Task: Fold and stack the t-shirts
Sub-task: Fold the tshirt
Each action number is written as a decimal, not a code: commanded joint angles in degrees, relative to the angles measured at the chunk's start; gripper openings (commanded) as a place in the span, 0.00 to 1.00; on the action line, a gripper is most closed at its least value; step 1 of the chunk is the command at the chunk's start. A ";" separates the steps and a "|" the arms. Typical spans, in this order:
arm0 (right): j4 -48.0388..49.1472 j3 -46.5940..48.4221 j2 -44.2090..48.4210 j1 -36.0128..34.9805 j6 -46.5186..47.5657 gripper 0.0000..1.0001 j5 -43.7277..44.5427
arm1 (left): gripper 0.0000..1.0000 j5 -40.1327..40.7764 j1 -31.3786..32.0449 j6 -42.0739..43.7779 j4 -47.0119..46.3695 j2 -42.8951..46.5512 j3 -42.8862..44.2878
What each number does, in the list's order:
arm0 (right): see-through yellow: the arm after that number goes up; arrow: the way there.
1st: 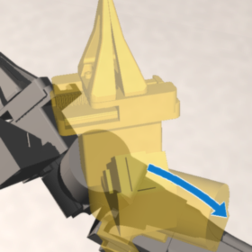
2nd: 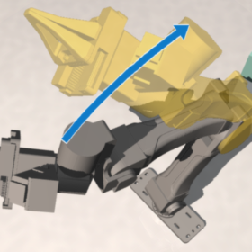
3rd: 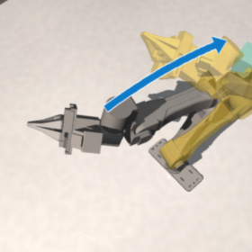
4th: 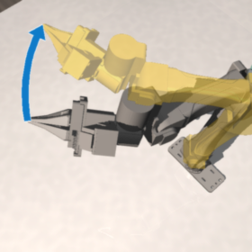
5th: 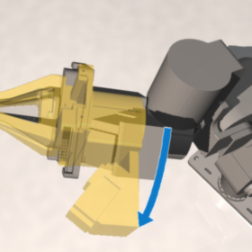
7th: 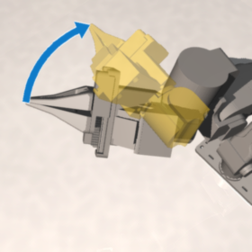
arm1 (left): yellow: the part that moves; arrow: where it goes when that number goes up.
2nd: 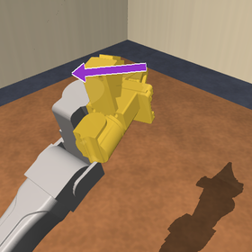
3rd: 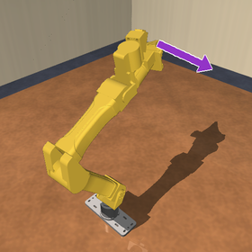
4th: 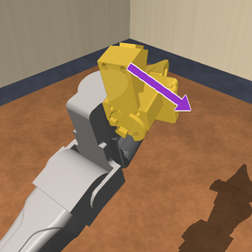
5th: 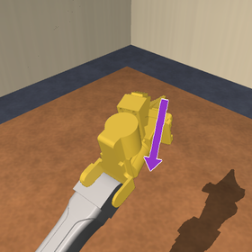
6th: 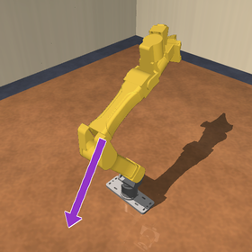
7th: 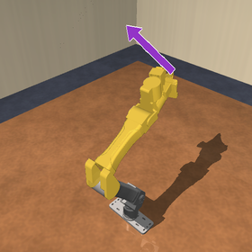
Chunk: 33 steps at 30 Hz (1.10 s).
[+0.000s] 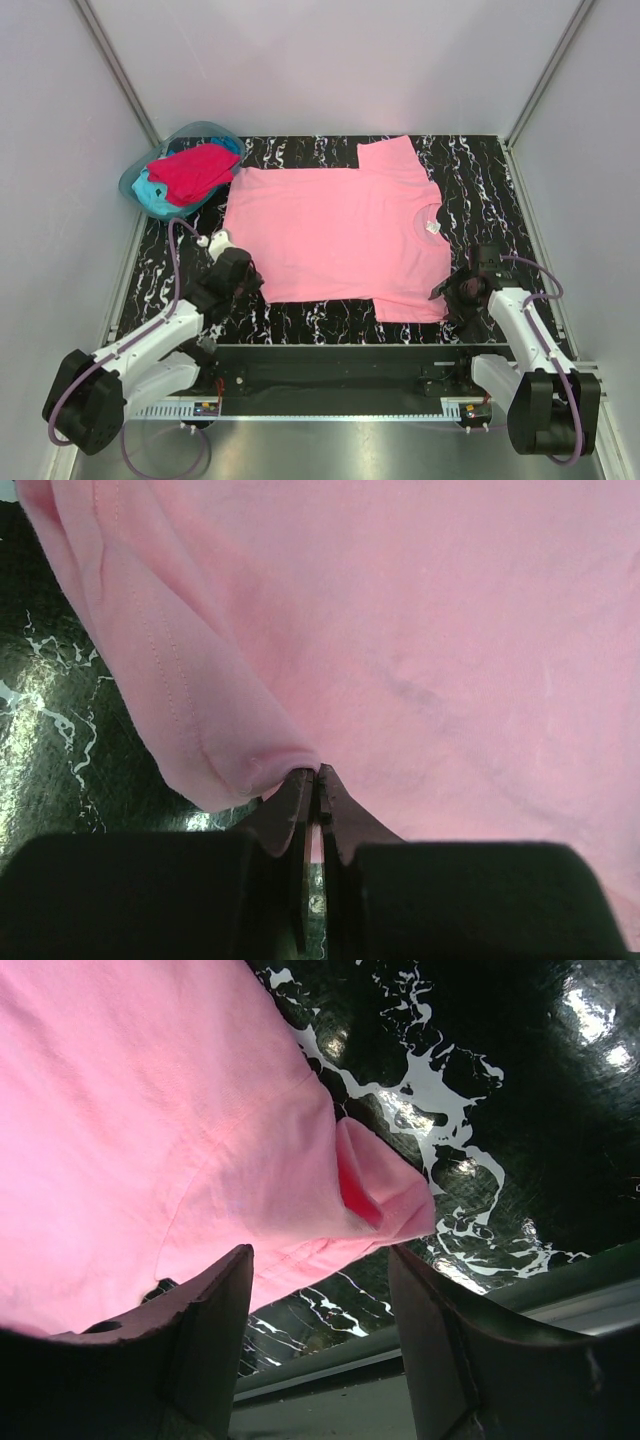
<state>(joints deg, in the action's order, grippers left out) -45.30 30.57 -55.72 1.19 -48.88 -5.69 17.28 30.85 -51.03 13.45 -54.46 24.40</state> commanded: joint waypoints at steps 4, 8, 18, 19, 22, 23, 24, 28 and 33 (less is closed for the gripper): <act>-2.08 3.88 -0.52 0.04 -0.25 0.65 2.97 | 0.06 0.92 0.26 -0.13 -0.45 1.37 0.82; -0.85 4.15 -3.51 0.04 0.46 0.63 3.76 | 0.06 1.09 0.26 -0.22 -0.10 1.90 0.82; -1.63 3.97 -1.23 0.04 -0.60 0.59 5.34 | 0.06 2.23 0.18 0.05 1.93 3.92 0.82; -1.90 3.97 -1.14 0.04 -0.95 0.60 7.08 | 0.06 2.23 0.17 -0.04 1.93 3.83 0.91; -1.72 4.59 -2.10 0.04 -1.74 0.61 10.34 | 0.06 2.06 0.26 -0.04 2.10 3.83 1.09; -1.64 5.29 -3.15 0.04 -1.92 0.61 11.13 | 0.06 2.06 0.18 -0.04 2.19 4.01 1.26; -1.55 5.73 -3.68 0.04 -1.83 0.61 11.84 | 0.06 2.06 0.17 0.13 2.37 4.27 1.17; 0.90 6.17 -6.67 0.04 -0.78 0.61 9.75 | 0.06 2.58 0.18 0.22 3.16 4.97 1.44; 4.78 3.80 -10.45 0.04 0.01 0.59 5.88 | 0.06 2.76 0.17 0.05 3.60 5.41 1.26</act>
<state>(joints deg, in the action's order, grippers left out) -43.66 34.57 -64.77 1.19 -49.41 1.85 18.70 30.85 -51.00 17.56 -49.89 24.40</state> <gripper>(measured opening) 0.595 0.067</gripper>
